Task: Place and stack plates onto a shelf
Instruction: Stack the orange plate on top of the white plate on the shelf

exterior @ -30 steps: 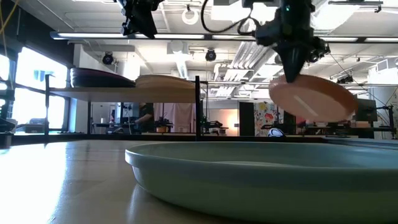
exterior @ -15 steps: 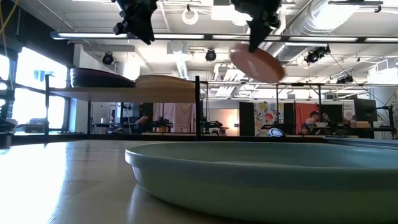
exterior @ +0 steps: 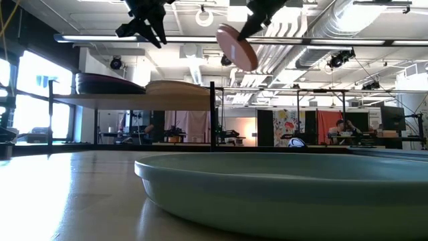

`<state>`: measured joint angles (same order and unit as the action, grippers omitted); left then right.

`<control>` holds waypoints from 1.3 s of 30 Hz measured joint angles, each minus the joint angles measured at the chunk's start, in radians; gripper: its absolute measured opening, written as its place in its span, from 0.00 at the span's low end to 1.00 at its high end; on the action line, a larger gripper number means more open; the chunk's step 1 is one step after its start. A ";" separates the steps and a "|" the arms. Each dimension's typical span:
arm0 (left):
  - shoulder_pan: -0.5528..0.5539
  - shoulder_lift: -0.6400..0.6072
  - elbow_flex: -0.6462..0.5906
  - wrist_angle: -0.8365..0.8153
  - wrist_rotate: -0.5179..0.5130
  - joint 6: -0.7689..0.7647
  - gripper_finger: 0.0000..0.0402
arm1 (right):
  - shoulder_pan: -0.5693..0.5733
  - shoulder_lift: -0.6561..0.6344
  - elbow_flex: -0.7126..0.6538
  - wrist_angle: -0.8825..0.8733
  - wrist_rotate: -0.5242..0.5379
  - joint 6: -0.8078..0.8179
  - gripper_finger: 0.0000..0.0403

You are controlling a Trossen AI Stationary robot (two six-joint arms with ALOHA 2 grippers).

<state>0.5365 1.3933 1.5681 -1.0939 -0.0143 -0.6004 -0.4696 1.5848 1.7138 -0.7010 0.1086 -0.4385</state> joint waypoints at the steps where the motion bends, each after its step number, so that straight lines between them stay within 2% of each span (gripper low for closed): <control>1: 0.000 0.000 0.000 0.000 -0.001 -0.008 0.19 | -0.008 0.003 0.000 0.033 -0.022 -0.011 0.00; 5: 0.000 0.000 0.000 0.000 -0.002 -0.028 0.19 | -0.031 0.025 0.000 0.156 -0.117 -0.029 0.00; 15: 0.000 0.000 0.000 0.004 0.002 -0.069 0.19 | -0.034 0.132 0.000 0.347 -0.223 -0.061 0.00; 20: 0.000 0.000 0.000 0.008 0.011 -0.070 0.19 | -0.024 0.174 0.000 0.374 -0.329 -0.060 0.00; 26: -0.001 0.000 0.000 0.019 0.079 -0.069 0.19 | -0.005 0.238 0.000 0.363 -0.426 -0.078 0.00; 33: -0.002 -0.018 0.000 0.082 0.155 -0.053 0.19 | 0.020 0.275 0.000 0.337 -0.439 -0.112 0.00; 39: -0.002 -0.061 0.000 0.176 0.162 -0.052 0.19 | 0.040 0.280 0.000 0.321 -0.460 -0.122 0.00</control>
<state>0.5350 1.3323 1.5677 -0.9174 0.1478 -0.6529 -0.4295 1.8652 1.7142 -0.3799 -0.3511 -0.5602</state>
